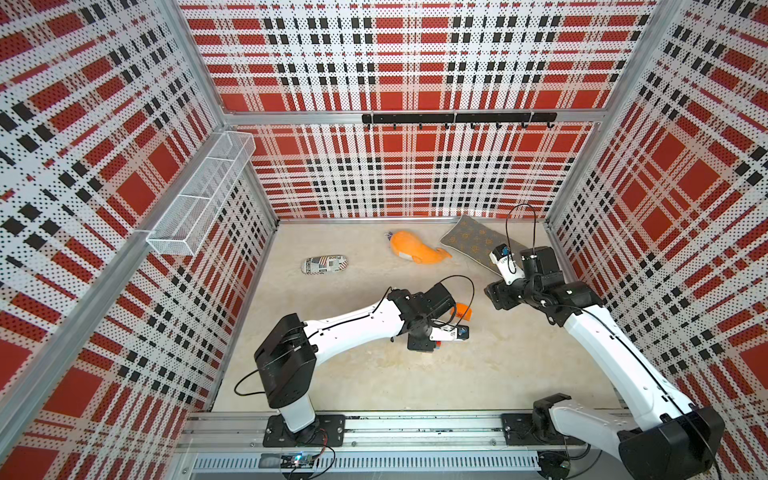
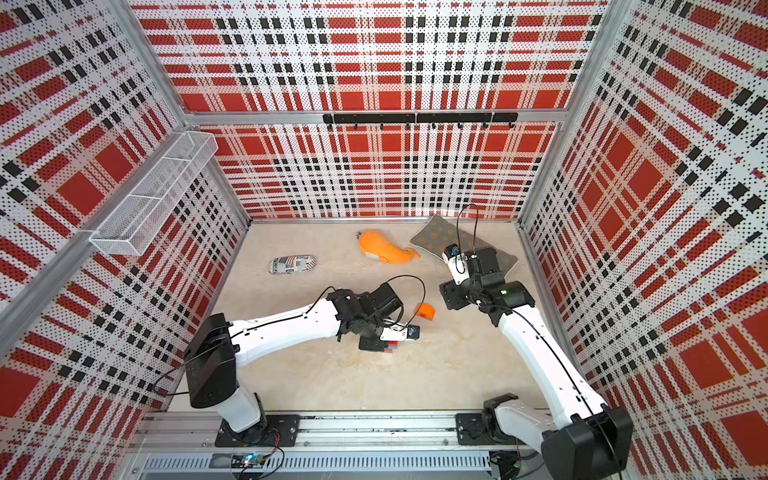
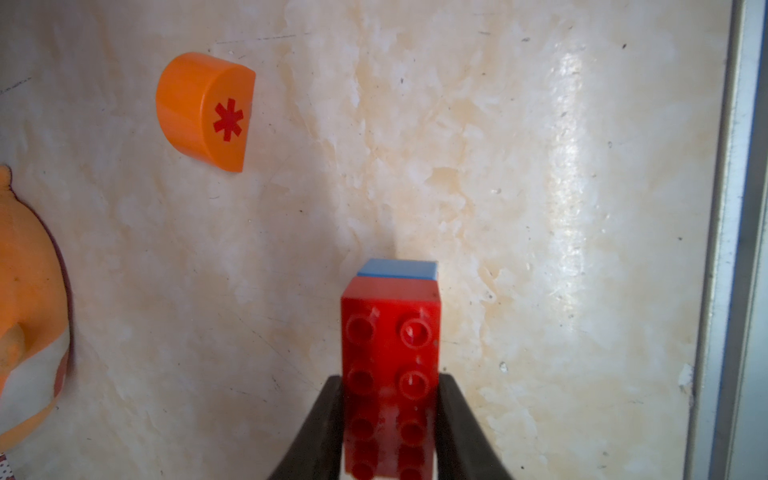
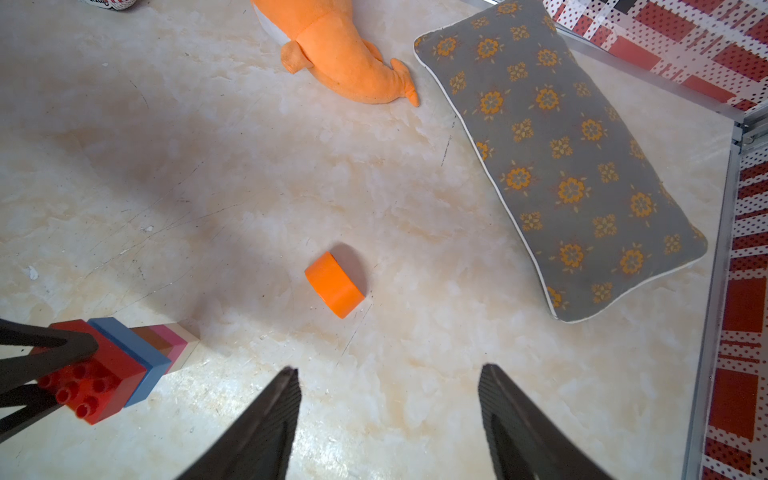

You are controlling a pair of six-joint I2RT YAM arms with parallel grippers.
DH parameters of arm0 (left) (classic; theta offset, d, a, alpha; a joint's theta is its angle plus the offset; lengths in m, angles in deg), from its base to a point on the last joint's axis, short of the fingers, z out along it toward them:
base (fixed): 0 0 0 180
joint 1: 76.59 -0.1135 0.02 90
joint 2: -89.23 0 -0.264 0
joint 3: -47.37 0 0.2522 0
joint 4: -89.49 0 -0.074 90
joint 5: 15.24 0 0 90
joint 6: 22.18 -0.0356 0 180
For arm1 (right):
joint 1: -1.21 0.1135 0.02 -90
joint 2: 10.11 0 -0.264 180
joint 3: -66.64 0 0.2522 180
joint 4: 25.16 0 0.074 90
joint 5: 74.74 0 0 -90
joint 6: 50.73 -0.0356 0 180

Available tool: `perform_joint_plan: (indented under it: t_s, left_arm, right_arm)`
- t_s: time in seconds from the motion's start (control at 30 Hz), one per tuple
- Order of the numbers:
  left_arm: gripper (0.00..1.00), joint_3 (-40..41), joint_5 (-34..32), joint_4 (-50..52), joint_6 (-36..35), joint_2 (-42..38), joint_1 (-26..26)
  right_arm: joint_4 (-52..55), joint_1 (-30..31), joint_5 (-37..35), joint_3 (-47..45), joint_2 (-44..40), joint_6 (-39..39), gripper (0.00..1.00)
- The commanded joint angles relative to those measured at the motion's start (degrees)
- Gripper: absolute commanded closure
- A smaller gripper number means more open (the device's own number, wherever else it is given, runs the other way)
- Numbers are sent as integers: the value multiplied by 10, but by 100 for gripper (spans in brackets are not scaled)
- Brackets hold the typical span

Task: Assemble an ice cream with lego
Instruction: Assemble the lego brick with the lego brick.

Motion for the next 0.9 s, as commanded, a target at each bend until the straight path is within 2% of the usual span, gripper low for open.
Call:
perform_joint_plan:
  t_s: [0.0,0.87]
  left_arm:
    - [94,21,17,-10,4,9,-3]
    - [94,62,39,-20,17,42,0]
  right_arm:
    - [-9,-5,1,-7,-2,-1,27]
    - [-9,-5,4,-8,-3,-2,27]
